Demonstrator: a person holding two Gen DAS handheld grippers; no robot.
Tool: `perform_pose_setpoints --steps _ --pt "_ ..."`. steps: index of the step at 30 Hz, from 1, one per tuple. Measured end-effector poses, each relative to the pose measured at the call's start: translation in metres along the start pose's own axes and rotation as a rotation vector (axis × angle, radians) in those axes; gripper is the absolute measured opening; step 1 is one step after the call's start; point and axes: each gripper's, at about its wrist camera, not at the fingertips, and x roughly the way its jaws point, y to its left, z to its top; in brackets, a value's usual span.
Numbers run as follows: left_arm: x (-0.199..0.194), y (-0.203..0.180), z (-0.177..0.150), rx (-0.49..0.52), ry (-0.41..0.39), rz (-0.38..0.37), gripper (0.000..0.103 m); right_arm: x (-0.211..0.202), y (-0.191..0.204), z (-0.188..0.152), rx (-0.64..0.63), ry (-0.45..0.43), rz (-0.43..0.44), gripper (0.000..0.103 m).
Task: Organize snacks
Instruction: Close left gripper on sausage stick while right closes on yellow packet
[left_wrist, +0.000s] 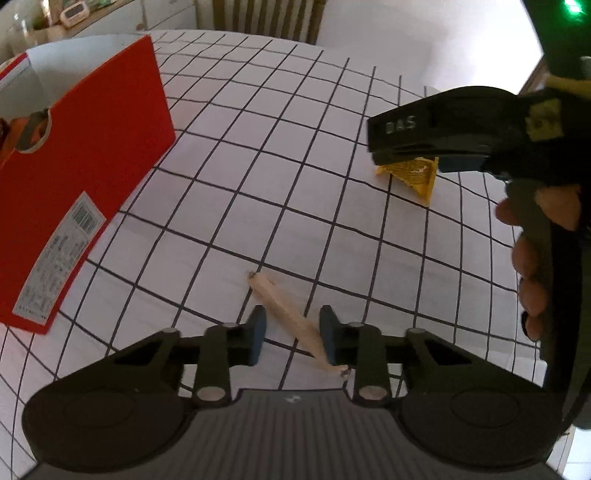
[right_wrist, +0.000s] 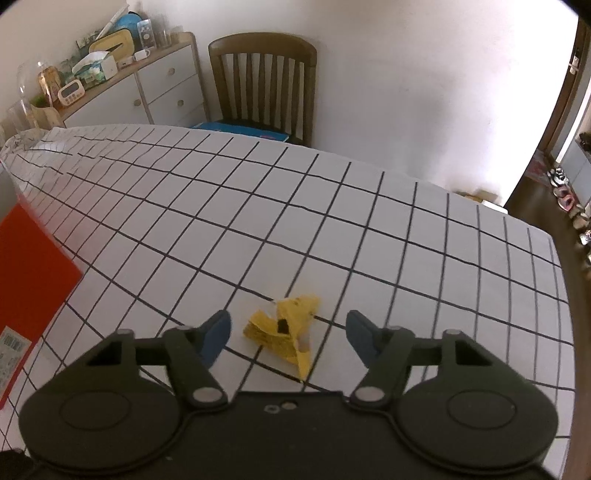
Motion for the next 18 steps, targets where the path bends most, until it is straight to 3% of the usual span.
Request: perform_pose_setpoints --steps 3,8,18 --pt "-0.001 0.010 -0.001 0.001 -0.003 -0.025 0.014 0.004 0.004 0.001 -0.006 0.007 0.007 0.056" --pt "-0.002 0.027 -0.002 -0.022 0.025 -0.080 0.011 0.005 0.004 0.000 0.010 -0.001 0.006 0.037" --pt "-0.009 0.049 -0.009 -0.041 0.050 -0.140 0.010 -0.013 -0.001 -0.017 0.056 -0.009 0.023 0.032"
